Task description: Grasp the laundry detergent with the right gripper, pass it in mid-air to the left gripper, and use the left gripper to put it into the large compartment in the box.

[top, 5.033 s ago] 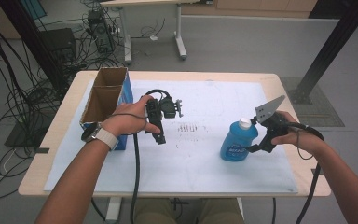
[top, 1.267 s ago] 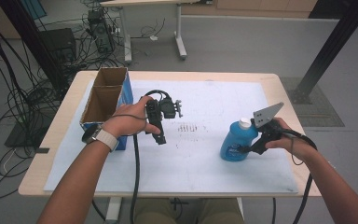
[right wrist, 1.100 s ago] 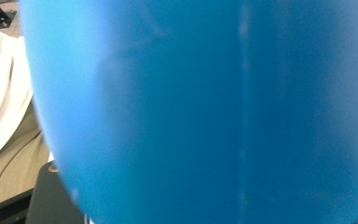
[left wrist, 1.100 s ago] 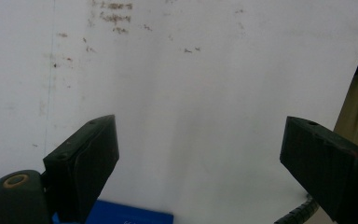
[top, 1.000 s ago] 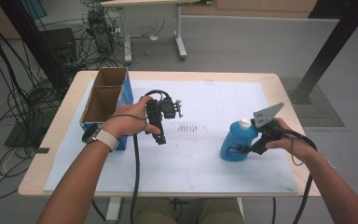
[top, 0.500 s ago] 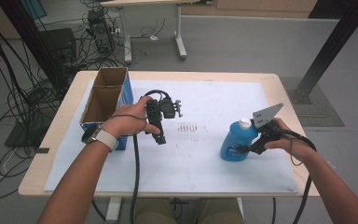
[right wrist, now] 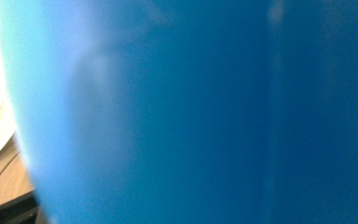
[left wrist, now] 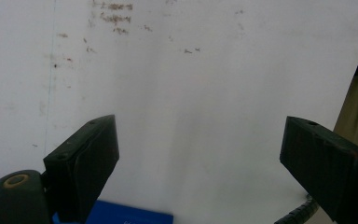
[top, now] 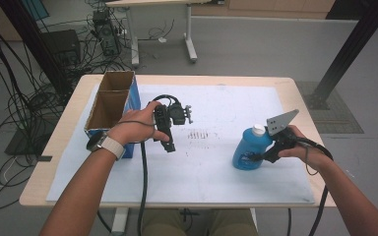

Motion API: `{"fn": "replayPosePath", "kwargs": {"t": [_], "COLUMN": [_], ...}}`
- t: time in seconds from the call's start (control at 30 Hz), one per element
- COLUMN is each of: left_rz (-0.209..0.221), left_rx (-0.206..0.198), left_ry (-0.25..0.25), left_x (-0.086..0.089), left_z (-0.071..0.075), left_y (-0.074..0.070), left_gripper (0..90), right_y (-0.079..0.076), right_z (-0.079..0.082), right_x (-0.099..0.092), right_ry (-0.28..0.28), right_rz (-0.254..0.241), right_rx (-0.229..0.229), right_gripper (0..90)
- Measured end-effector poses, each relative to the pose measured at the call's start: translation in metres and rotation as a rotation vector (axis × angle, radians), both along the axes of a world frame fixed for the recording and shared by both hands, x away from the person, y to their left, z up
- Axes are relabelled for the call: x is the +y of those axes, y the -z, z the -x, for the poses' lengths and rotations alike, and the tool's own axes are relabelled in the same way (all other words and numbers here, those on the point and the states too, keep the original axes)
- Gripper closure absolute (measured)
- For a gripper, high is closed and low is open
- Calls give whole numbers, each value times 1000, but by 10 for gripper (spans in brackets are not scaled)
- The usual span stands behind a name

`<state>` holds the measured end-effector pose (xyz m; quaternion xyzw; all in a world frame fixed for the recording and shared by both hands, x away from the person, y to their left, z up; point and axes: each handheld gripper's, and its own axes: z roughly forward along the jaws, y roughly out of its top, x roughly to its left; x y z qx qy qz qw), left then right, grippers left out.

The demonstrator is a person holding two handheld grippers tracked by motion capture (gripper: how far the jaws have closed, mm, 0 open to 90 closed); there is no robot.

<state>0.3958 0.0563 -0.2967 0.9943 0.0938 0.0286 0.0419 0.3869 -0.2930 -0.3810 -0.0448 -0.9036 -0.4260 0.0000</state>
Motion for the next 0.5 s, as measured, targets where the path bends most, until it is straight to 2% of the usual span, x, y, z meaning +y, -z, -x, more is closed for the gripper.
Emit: {"fn": "replayPosePath", "kwargs": {"t": [0.5], "left_rz": [1], "left_rx": [0], "left_ry": [0], "left_x": [0], "left_z": [0], "left_y": [0], "left_gripper": [120], "right_y": [2], "right_z": [0], "right_x": [1], "right_ry": [-3], "right_rz": [-8], "right_rx": [-2], "right_gripper": [349]}}
